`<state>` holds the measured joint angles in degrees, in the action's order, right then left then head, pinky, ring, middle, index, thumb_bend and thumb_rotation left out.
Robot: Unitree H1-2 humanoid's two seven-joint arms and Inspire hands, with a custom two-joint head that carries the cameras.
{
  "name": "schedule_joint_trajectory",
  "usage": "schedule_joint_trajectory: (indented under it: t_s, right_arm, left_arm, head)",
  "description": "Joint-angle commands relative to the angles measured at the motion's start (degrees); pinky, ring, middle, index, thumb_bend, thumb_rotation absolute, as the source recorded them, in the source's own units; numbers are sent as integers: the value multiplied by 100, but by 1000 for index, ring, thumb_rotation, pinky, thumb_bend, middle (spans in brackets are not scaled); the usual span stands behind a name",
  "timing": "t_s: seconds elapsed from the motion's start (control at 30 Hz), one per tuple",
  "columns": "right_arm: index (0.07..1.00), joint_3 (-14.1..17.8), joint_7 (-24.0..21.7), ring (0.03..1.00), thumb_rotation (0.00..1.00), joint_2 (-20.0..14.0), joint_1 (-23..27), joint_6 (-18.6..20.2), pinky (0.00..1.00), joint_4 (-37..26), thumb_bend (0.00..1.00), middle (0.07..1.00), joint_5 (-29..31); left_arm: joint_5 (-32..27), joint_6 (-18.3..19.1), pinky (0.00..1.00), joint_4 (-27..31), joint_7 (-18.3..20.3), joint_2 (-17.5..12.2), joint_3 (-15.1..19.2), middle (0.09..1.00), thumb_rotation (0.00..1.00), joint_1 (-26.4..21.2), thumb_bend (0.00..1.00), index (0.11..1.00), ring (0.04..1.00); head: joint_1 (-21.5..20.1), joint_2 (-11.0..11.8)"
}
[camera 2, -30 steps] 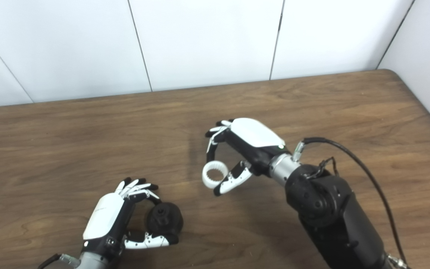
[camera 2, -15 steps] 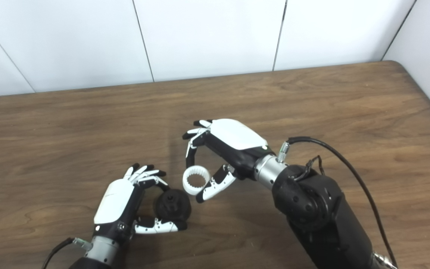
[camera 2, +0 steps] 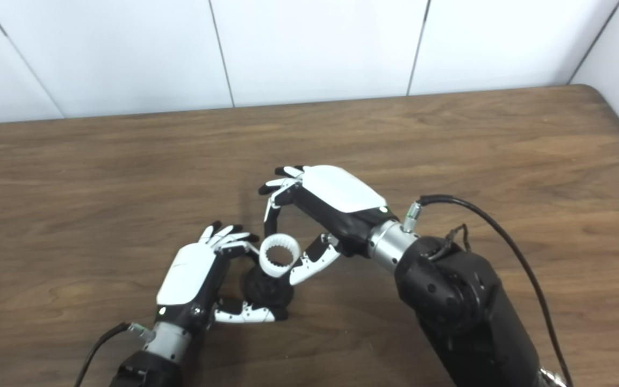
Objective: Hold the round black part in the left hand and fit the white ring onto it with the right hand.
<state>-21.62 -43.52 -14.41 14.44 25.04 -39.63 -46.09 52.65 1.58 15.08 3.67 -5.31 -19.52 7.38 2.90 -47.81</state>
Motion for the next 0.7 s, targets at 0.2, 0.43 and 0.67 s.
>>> schedule_joint_trajectory:
  t_s: [0.2, 0.43, 0.67]
  right_arm:
    - [483, -76, 61, 953, 141, 77, 161, -234, 1000, 5, 522, 854, 62]
    - [482, -141, 107, 954, 141, 54, 68, -312, 1000, 95, 523, 853, 39]
    - [482, -170, 185, 951, 138, 64, -24, -387, 1000, 224, 525, 851, 14]
  left_arm:
    - [181, 54, 1000, 15, -191, 95, -82, 797, 55, -124, 518, 487, 911]
    - [227, 124, 1000, 28, -182, 105, -136, 796, 54, -138, 518, 487, 910]
    - [207, 120, 1000, 37, -202, 94, -164, 795, 54, -141, 519, 487, 911]
  head:
    - [58, -35]
    - [94, -67]
    - [104, -105]
